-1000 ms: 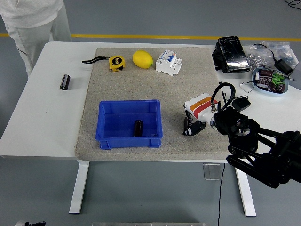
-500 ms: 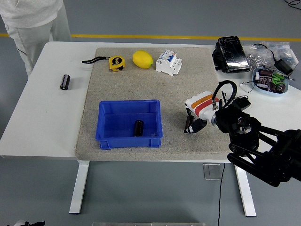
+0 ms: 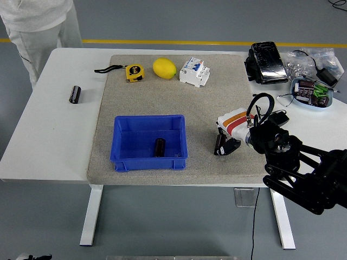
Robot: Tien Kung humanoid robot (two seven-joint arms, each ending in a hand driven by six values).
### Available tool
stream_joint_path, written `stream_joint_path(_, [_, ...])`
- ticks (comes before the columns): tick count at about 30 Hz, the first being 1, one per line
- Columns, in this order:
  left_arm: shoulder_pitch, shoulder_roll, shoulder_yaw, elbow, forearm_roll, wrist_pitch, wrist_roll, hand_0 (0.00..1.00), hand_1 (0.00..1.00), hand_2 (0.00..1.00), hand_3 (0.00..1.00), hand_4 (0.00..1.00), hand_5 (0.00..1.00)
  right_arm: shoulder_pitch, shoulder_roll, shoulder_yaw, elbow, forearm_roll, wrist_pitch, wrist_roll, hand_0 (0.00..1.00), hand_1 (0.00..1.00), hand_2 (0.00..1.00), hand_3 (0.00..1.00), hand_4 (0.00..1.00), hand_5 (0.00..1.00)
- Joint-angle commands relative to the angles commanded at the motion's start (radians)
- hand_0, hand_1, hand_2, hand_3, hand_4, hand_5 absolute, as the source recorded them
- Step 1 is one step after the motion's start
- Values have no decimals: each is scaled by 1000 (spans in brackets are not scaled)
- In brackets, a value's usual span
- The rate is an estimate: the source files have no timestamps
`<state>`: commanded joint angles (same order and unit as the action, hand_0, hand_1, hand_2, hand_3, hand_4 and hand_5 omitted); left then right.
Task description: Pick up the battery,place it into the box
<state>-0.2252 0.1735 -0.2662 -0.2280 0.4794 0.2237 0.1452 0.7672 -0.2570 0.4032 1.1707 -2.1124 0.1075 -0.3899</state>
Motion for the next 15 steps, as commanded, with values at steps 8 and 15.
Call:
stream_joint_path(8, [-1,0,6,-1,-6,0,-3,701,675,712,593,607,486,-5,1,0,-12,6,-12,0,2,137,499,540,998,506])
stream_joint_path(15, [-1,0,7,-1,-8,0,-3,701,675,712,593,604,483,-4,1,0,-11,-20,-15,4,2,133,483,531,998,494])
